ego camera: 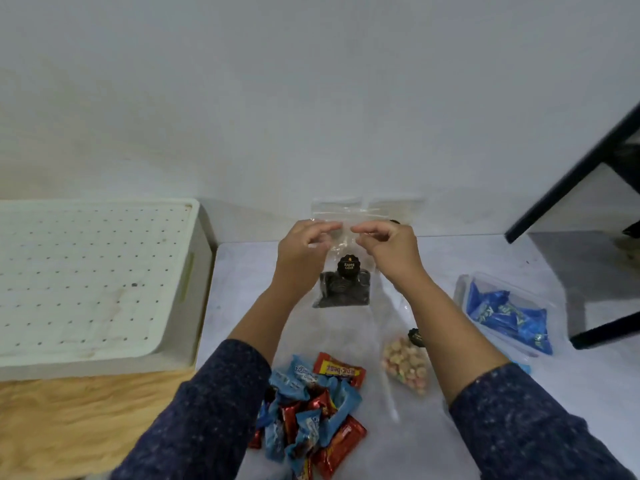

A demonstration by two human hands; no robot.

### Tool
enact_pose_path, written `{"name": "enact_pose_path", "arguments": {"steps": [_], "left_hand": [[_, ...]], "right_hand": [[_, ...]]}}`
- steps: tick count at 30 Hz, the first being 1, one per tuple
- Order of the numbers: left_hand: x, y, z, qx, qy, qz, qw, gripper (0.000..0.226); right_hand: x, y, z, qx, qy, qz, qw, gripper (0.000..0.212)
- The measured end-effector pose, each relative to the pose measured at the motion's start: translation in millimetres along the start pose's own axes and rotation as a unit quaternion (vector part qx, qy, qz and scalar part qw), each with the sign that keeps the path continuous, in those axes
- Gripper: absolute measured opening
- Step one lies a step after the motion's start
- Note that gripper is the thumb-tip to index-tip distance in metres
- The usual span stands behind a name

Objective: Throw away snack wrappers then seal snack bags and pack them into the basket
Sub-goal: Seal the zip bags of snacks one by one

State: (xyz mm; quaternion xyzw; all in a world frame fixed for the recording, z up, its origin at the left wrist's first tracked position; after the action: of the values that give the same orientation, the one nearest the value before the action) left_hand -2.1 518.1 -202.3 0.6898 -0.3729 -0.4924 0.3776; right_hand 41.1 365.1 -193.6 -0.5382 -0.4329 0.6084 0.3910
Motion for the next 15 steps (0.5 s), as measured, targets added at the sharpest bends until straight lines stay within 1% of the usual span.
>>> {"name": "enact_pose_path", "arguments": {"steps": [2, 4, 6, 9, 15], "left_hand": [[12, -10, -15, 0.009, 0.009, -0.053, 0.998, 0.035], [23, -20, -29, 0.001, 0.021, -0.084, 0.996, 0.033], [32, -31, -40, -0.030, 0.028, -0.098, 0.994, 0.034], [44, -46, -52, -0.068, 0.028, -0.115, 0.991, 0.037], [52, -64, -68, -0.079, 0.029, -0.143, 0.986, 0.035]], "right_hand": [[1, 13, -20, 0.011, -0.008, -0.004, 1.000, 0.028], [3, 27, -40, 0.010, -0.014, -0.002, 1.000, 0.026], [8, 40, -59, -0.005, -0.023, 0.042, 0.999, 0.024], [14, 59, -82, 0.008, -0.048, 0.077, 0.996, 0.025], [20, 72, -103, 0.020, -0.095, 0.095, 0.991, 0.031]]}}
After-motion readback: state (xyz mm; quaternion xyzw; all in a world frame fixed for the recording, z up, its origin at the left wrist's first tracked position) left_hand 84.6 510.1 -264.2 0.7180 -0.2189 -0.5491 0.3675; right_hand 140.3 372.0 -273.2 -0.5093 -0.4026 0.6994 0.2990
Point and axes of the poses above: each hand's wrist, its own z-axis away from the middle knuckle, its own x-axis out of the palm, y = z × x, the point moved 1 cm from there along -z, towards the middle knuckle, and after that the axes turned 4 degrees about x, right-handed, at the moved point
